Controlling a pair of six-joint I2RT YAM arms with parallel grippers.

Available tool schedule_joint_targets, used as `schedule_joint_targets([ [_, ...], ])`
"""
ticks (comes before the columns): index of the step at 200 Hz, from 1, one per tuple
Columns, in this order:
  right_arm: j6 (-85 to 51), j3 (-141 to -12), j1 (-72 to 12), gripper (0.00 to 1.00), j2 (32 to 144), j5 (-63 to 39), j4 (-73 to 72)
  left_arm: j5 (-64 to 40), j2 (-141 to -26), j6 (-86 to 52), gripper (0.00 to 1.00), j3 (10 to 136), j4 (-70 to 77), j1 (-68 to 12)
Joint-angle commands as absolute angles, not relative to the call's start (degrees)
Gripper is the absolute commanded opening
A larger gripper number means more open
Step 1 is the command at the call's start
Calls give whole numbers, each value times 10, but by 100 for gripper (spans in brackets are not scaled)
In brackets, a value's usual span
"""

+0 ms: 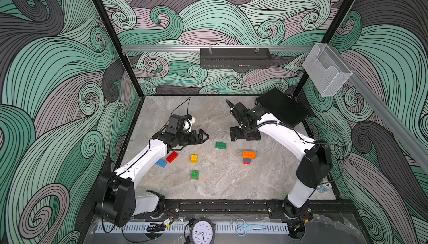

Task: Assemble an ice cream with lego
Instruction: Assemble the lego brick with the lego brick, then pick up the lego brick from the center of the board.

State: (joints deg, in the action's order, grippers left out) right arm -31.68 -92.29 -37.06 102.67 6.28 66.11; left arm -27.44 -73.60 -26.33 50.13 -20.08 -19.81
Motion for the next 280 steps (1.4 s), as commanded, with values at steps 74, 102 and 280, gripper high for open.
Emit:
schedule_joint_targets([
  [74, -246, -1033, -310, 99, 1213, 30, 617, -281, -737, -249, 98, 513, -212, -202],
  [102, -241, -1035, -300, 99, 1242, 28, 599, -282, -741, -245, 99, 517, -216, -202],
  [280, -307, -989, -272, 86, 1253, 4, 538, -275, -748, -239, 98, 521, -221, -202],
])
